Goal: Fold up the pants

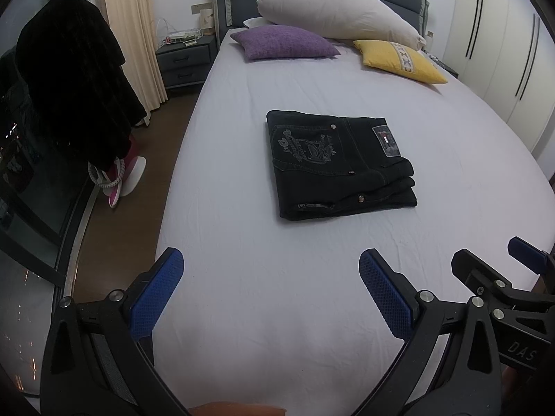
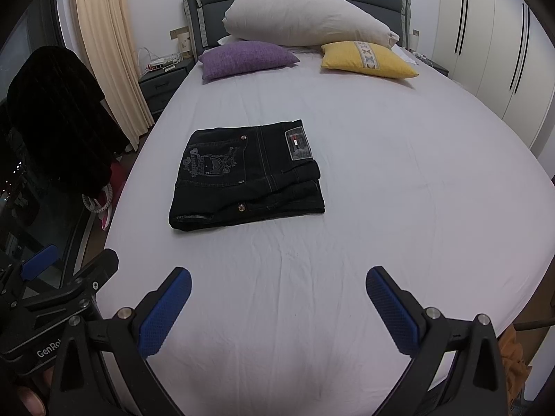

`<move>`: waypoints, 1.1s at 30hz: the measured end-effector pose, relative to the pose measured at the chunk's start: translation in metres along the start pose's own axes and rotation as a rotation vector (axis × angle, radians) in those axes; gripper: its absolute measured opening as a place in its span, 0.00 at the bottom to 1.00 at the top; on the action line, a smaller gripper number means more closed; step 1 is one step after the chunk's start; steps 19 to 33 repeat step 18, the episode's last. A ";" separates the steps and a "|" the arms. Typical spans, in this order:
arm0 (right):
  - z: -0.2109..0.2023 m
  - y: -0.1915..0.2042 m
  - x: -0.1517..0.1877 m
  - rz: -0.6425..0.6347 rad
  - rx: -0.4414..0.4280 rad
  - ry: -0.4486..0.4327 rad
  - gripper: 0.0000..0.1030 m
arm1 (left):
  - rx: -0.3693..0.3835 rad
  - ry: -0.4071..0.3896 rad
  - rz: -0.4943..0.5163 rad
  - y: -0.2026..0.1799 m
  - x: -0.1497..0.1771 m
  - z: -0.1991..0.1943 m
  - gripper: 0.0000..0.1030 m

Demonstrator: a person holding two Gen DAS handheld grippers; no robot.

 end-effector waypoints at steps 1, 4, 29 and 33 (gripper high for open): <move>0.000 0.000 0.000 0.000 0.000 0.000 1.00 | 0.000 0.001 0.000 0.000 0.000 0.000 1.00; 0.000 0.000 0.001 0.000 0.000 0.001 1.00 | 0.000 0.001 0.000 0.000 0.000 0.000 1.00; 0.003 -0.001 0.004 0.003 -0.004 0.006 1.00 | -0.009 -0.009 0.007 0.000 0.002 -0.001 1.00; 0.003 -0.001 0.004 0.003 -0.004 0.006 1.00 | -0.009 -0.009 0.007 0.000 0.002 -0.001 1.00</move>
Point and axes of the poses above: each gripper's, at about its wrist camera, not at the fingertips, and z roughly the way its jaws point, y to its left, x to its underside, the point moved 3 cm from there along z, roughly the way its jaws point
